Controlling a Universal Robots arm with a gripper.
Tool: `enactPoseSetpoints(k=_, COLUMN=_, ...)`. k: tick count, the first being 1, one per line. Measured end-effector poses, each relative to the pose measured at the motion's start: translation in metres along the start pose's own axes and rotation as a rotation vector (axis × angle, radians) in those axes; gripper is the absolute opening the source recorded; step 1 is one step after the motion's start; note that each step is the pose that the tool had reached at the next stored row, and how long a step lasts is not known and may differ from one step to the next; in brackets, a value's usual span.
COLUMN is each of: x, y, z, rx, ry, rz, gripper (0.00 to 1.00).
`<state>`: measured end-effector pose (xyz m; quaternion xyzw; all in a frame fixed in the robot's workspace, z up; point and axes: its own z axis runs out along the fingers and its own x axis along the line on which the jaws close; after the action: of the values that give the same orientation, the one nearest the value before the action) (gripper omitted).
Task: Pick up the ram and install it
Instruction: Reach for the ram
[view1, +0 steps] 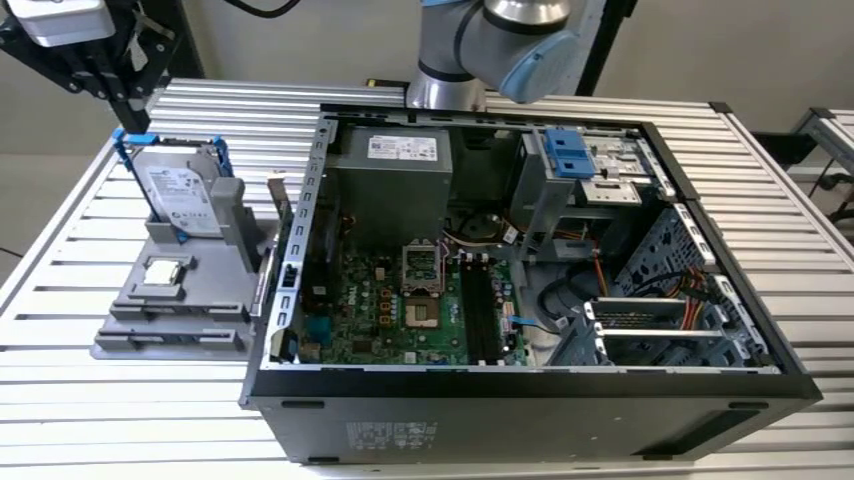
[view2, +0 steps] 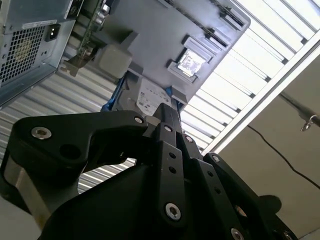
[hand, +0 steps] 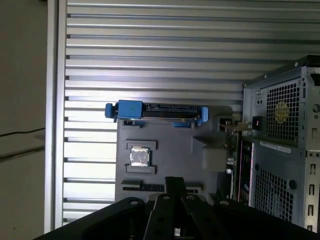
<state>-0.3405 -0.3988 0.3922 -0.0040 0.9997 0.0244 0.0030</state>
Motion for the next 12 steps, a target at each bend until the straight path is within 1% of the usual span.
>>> enactPoseSetpoints(k=4, x=0.0024, y=0.0, z=0.0, rx=0.0, ry=0.0, rz=0.002, gripper=0.0)
enactPoseSetpoints(k=10, x=0.0028, y=0.0, z=0.0, rx=0.0, ry=-0.0001, rz=0.002, gripper=0.0)
enactPoseSetpoints(k=12, x=0.003, y=-0.0015, z=-0.0001, rx=0.0, ry=0.0, rz=0.002, gripper=0.0)
